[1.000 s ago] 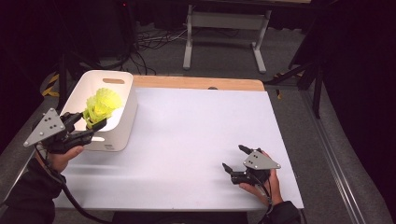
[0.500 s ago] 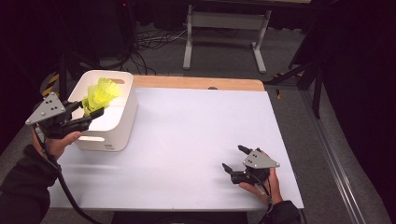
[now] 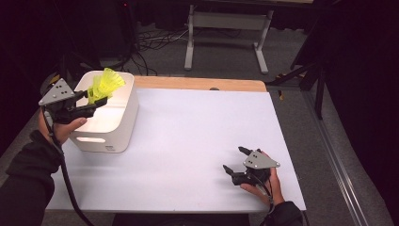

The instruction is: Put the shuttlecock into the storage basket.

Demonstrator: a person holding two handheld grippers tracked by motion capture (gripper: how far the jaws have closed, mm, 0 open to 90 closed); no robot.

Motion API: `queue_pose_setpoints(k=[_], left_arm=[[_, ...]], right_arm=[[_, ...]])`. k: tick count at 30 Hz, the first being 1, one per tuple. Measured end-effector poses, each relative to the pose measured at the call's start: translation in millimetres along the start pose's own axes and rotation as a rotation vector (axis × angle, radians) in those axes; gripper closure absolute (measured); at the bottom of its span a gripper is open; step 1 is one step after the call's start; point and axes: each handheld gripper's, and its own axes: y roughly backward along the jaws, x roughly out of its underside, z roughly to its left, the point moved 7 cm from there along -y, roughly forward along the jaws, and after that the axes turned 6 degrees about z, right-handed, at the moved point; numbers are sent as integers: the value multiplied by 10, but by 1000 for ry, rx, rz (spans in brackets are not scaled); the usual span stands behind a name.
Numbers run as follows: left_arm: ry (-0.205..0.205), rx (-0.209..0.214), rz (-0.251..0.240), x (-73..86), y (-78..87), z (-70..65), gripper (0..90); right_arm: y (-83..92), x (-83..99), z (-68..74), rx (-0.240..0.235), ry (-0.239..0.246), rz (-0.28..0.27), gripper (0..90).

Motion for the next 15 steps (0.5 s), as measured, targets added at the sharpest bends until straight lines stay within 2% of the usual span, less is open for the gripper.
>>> queue_pose_setpoints(k=[1,3,7,15], left_arm=[[-15,-13,10,-35,-35,41,532],[-3,-5,22,-53,-60,65,532],[-16,-14,53,-77,-151,134,530],[10,-33,111,-49,-357,265,547]], right_arm=[[-7,1,-3,0,1,2,160],[-10,3,-3,0,0,5,160],[-18,-3,-7,-1,7,6,160],[-32,5,-9,-9,7,9,161]])
